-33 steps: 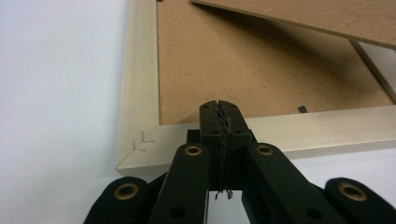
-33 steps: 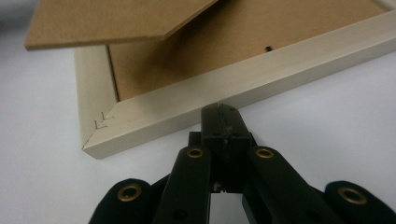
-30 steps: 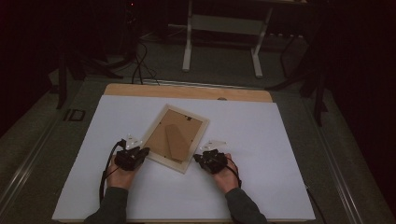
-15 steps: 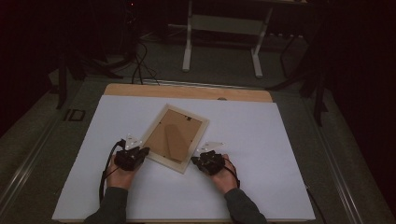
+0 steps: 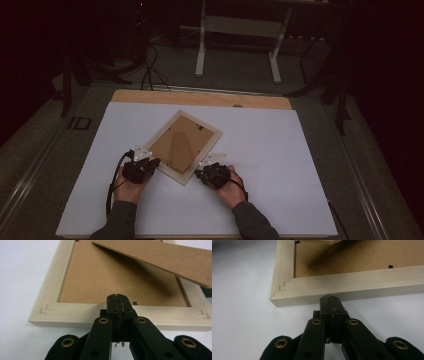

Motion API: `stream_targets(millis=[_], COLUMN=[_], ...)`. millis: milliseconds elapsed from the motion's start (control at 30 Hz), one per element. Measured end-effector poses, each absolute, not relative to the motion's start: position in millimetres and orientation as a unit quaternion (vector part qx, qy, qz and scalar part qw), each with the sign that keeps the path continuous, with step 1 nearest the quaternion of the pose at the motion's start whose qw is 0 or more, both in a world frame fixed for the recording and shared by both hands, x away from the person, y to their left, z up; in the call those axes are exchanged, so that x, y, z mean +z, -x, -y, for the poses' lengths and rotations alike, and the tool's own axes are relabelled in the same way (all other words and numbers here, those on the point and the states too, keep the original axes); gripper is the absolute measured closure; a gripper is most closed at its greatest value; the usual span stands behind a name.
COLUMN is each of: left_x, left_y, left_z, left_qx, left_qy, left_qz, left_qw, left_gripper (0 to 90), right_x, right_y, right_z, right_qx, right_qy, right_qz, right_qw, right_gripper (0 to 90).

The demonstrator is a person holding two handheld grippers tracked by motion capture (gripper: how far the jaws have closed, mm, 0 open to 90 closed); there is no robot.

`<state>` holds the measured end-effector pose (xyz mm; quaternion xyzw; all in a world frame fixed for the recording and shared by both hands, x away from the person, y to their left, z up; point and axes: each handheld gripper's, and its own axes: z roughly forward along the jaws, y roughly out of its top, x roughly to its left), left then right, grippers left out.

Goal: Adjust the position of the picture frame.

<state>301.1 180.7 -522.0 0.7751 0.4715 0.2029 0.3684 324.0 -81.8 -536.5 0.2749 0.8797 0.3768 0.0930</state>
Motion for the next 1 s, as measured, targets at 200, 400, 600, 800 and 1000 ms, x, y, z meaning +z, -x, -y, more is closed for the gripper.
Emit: stream_targets(millis=[200,400,600,800,1000], left_x=[-522.2,-522.9,-522.9,-523.2,-522.6], left_y=[-300.4,-300.5,-300.7,-301.3,-300.4], left_z=[-180.4,-180.7,-182.4,-185.1,-187.8], left_qx=[0.201,0.200,0.202,0.201,0.202], left_qy=[-0.776,-0.776,-0.773,-0.772,-0.769], left_qz=[-0.471,-0.474,-0.477,-0.481,-0.484], left_qw=[0.367,0.365,0.366,0.363,0.365], left_gripper=[89.9,89.9,89.8,89.7,89.7], right_x=[-536.9,-537.7,-538.8,-538.5,-537.7], right_y=[-324.8,-326.2,-325.4,-326.8,-327.4], right_z=[73.0,64.6,50.8,35.1,25.0], right_qx=[0.380,0.385,0.389,0.389,0.393], right_qy=[-0.269,-0.272,-0.265,-0.256,-0.245], right_qz=[-0.881,-0.878,-0.879,-0.882,-0.884], right_qw=[0.086,0.078,0.074,0.070,0.068], right_gripper=[90.0,90.0,90.0,90.0,90.0])
